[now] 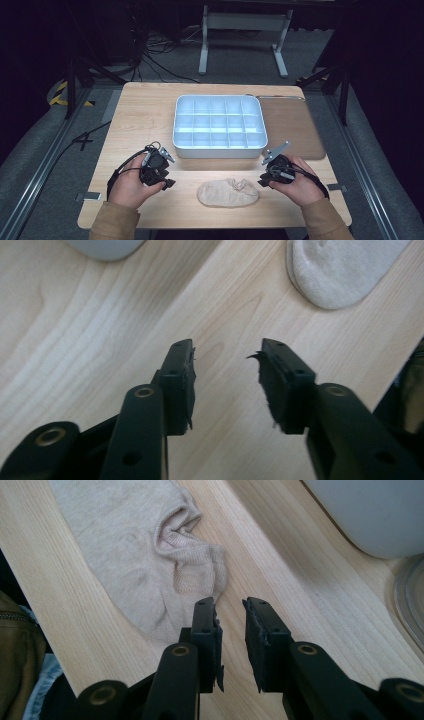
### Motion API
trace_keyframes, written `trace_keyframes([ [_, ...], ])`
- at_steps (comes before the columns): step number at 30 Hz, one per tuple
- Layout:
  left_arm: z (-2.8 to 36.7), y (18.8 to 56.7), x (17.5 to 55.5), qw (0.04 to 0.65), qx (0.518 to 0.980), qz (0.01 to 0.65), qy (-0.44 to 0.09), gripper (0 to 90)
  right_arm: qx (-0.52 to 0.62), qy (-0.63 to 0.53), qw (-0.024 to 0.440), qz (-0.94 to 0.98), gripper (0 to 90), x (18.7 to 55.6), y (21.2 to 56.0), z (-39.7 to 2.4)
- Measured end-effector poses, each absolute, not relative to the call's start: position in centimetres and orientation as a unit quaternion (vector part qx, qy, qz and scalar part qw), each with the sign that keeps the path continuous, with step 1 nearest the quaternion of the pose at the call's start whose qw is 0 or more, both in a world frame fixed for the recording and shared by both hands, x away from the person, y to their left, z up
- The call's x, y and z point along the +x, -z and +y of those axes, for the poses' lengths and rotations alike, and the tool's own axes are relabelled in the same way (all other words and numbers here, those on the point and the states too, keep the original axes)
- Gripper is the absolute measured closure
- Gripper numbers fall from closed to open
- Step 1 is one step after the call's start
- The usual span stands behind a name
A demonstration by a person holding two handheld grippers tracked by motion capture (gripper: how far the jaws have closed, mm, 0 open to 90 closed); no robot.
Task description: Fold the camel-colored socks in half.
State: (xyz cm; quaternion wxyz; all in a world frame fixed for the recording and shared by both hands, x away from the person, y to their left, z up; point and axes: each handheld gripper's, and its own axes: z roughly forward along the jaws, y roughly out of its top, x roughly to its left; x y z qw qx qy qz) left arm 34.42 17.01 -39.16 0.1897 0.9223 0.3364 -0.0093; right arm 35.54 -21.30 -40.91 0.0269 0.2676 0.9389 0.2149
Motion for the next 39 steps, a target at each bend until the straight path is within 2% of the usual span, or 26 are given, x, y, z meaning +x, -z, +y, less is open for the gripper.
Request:
trace_keyframes([
  [14,14.8,37.9,34.0,0.226,0.923,0.31,0.009,57.6,0.271,-0.228,0.023,0.935,77.1,34.9,40.8,-21.5],
  [19,13.4,38.0,34.2,0.231,0.926,0.297,0.023,58.2,0.284,-0.237,0.022,0.929,83.0,34.5,40.9,-22.1],
  [24,11.5,38.8,34.3,0.217,0.931,0.29,0.036,57.4,0.291,-0.247,0.018,0.924,88.7,34.2,40.9,-22.3],
  [39,8.6,41.8,34.8,0.183,0.939,0.285,0.056,55.5,0.271,-0.242,-0.019,0.931,89.4,33.5,43.0,-20.3],
])
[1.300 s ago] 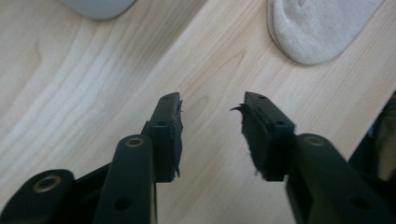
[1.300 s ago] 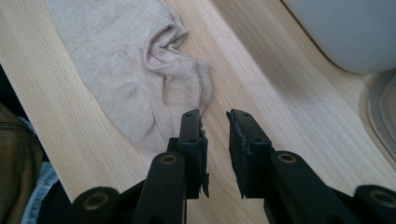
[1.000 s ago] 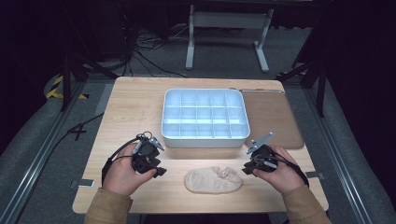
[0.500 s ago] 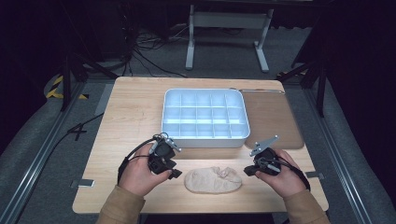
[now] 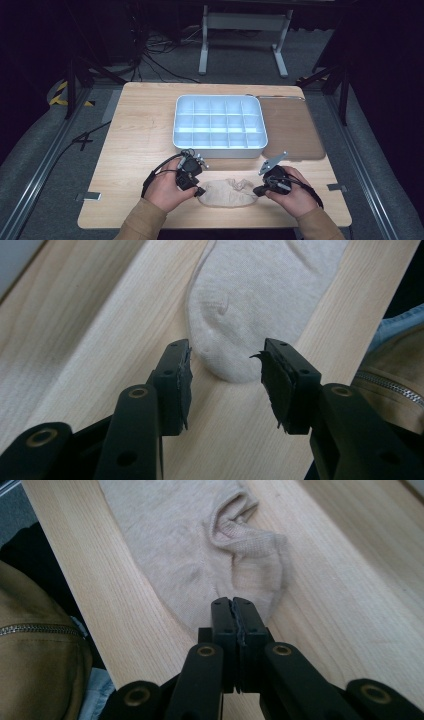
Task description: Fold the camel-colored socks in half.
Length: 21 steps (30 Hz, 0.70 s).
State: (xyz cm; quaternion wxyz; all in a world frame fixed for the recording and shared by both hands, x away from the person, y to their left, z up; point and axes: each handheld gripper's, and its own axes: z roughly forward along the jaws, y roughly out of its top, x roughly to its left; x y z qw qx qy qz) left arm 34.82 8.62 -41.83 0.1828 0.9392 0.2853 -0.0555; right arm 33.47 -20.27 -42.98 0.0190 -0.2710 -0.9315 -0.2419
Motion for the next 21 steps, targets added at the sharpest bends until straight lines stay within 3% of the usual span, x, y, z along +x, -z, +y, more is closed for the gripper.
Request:
trace_keyframes([
  [21,7.7,44.0,35.1,0.149,0.94,0.303,0.047,55.8,-0.266,0.21,0.019,-0.941,89.7,33.7,44.7,-19.3],
])
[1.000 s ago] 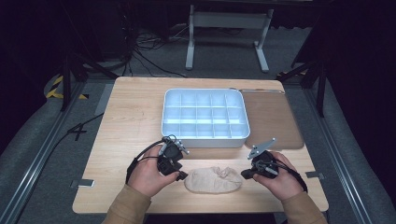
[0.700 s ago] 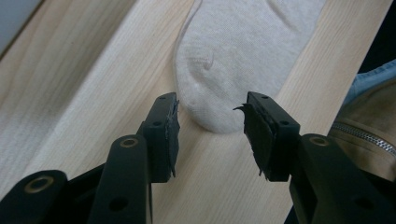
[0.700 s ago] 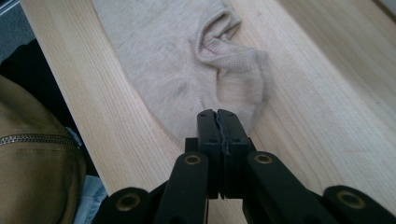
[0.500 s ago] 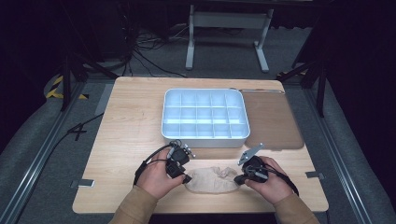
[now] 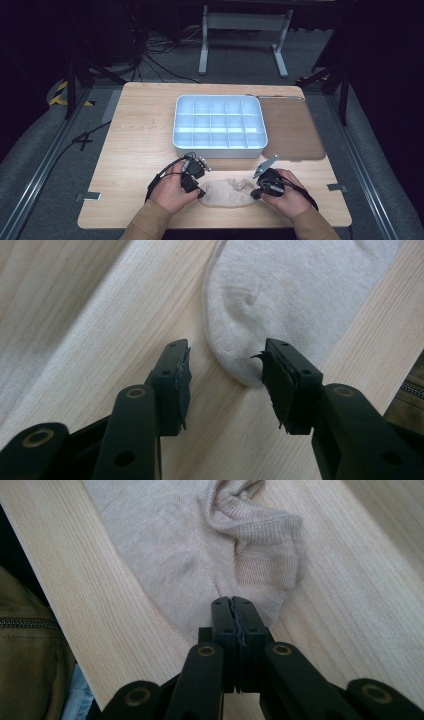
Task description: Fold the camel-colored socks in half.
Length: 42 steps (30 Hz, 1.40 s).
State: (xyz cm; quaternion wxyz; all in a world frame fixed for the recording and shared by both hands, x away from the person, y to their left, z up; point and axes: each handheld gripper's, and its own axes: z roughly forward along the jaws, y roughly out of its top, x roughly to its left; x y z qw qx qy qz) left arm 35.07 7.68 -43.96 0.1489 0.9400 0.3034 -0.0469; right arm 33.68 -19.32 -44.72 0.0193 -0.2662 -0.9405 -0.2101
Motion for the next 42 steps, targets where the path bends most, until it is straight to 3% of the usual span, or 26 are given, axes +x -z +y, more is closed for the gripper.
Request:
trace_keyframes([
  [9,6.8,44.1,34.7,0.138,0.948,0.283,0.042,62.8,-0.264,0.207,0.014,-0.942,89.7,33.6,44.7,-19.2],
  [17,6.3,44.1,34.3,0.145,0.95,0.274,0.041,84.9,-0.258,0.204,0.009,-0.944,89.5,33.5,44.6,-19.1],
  [28,7.3,42.9,34.4,0.158,0.945,0.284,0.04,85.7,-0.281,0.249,-0.004,-0.927,89.4,33.6,43.0,-20.7],
  [42,9.2,40.5,34.0,0.171,0.945,0.274,0.046,85.7,-0.262,0.246,0.008,-0.933,89.6,33.0,44.7,-17.8],
])
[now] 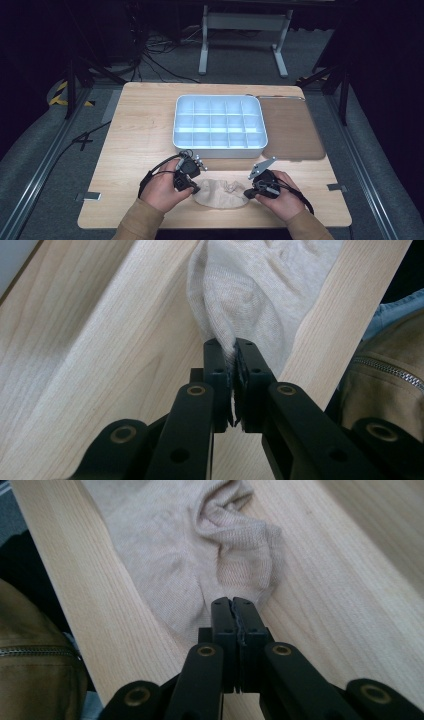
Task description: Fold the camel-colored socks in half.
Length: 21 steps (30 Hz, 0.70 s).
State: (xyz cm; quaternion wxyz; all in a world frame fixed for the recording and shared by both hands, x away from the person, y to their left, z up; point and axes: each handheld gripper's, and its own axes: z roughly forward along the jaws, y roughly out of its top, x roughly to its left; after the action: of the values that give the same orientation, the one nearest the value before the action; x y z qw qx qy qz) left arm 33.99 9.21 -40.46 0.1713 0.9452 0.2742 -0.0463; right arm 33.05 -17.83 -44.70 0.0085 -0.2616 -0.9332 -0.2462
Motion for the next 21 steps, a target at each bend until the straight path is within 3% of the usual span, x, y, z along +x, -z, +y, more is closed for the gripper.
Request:
trace_keyframes([
  [21,6.0,39.2,33.6,0.226,0.945,0.236,0.031,85.6,-0.262,0.243,0.007,-0.934,90.0,32.9,45.3,-18.1],
])
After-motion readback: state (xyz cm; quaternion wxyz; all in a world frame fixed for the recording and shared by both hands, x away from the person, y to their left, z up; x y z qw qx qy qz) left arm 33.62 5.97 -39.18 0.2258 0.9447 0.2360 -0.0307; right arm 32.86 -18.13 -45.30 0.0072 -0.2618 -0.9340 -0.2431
